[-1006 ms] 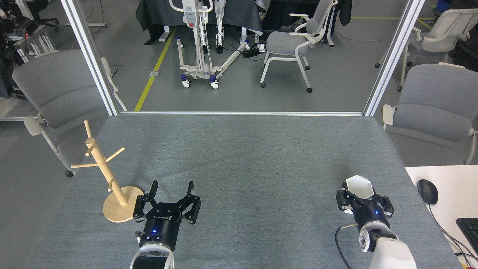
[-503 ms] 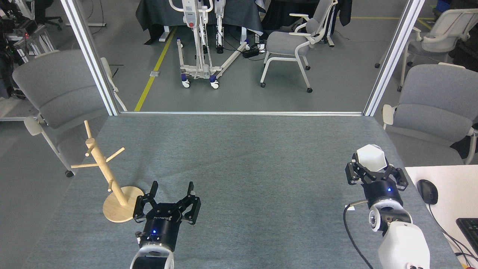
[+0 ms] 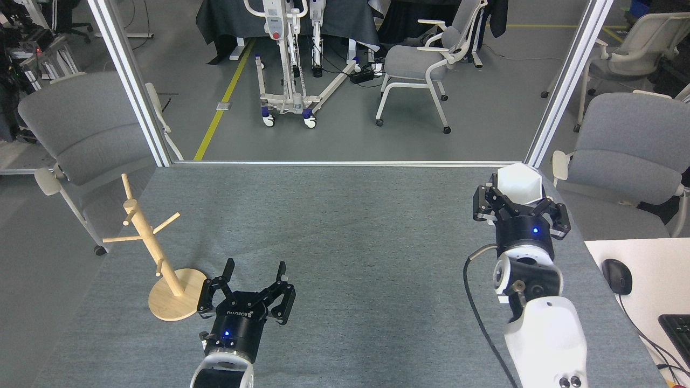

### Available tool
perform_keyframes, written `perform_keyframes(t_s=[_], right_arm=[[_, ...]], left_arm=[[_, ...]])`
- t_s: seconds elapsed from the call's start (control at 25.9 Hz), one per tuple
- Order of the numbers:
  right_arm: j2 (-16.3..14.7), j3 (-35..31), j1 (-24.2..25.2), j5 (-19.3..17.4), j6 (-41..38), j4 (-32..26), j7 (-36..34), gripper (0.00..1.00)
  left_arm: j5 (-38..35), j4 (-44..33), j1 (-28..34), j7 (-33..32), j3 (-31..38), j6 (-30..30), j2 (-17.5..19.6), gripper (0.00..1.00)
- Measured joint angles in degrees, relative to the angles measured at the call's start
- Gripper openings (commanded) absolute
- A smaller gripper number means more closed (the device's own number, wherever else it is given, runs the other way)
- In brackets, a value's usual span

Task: Hang cup on storage rack
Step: 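Carry the cup with the right gripper toward the left gripper, then grasp the cup with the left gripper beneath the right gripper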

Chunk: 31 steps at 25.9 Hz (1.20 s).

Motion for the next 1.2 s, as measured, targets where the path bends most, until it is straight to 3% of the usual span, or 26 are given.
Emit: perform_keyframes(t_s=[0.19, 0.43, 0.85, 1.2], right_arm=[[0.43, 17.14, -3.63, 0.30, 18.51, -0.95, 7.55, 0.31], [2.47, 29.79, -8.12, 2.02, 30.01, -0.40, 15.95, 0.30], [6.72, 37.05, -8.94, 2.92, 32.83, 4.02, 17.76, 0.32], [7.47, 37.77, -9.04, 2.81, 32.62, 5.21, 17.92, 0.32]], left_arm=[[-0.41, 0.18, -0.46, 0.00, -1.13, -5.39, 0.92, 0.99], [-3.27, 2.11, -2.15, 0.00, -4.04, -9.73, 1.20, 0.99], [-5.11, 12.07, -11.48, -0.69, -8.21, -14.91, 0.87, 0.99], [-4.61, 16.68, -16.99, -0.97, -8.42, -22.42, -0.69, 0.99]])
